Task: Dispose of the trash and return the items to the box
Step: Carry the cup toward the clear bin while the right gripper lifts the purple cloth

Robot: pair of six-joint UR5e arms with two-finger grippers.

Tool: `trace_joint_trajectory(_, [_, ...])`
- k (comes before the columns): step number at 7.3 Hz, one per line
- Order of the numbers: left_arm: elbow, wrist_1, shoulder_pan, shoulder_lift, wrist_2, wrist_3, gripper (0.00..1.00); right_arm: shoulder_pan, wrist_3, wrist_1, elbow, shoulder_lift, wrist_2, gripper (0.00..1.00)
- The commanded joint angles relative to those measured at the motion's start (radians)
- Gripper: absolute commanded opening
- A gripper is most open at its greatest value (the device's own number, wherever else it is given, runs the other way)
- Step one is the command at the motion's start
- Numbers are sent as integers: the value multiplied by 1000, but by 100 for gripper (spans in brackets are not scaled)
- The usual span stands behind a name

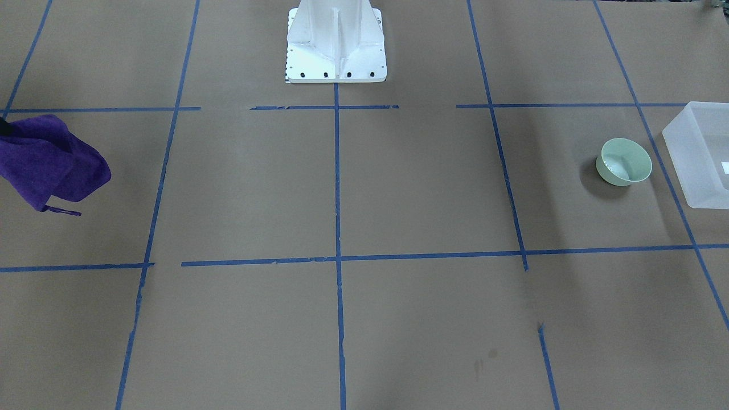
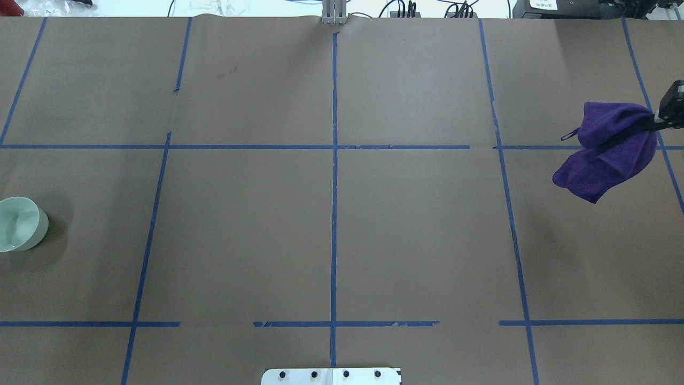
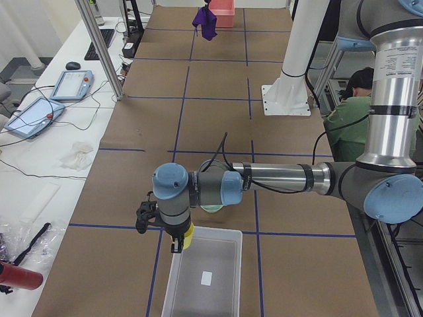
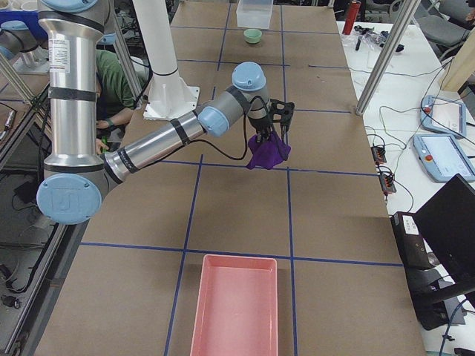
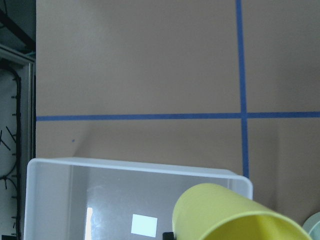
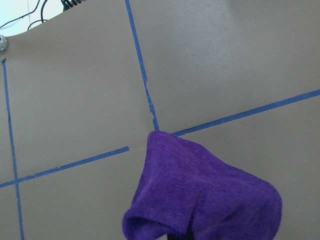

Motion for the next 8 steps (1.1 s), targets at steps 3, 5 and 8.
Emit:
trace_joint_trajectory(3, [71, -356, 15, 153, -54, -239, 0, 96, -321, -281, 76, 1, 12, 0])
trace_joint_trajectory(5, [77, -358, 59, 163, -120, -243, 0, 188, -635, -447, 60, 1, 10, 0])
trace_joint_trajectory(8, [105, -390, 166, 163, -157, -260, 0, 294, -853, -512, -10, 4, 10, 0])
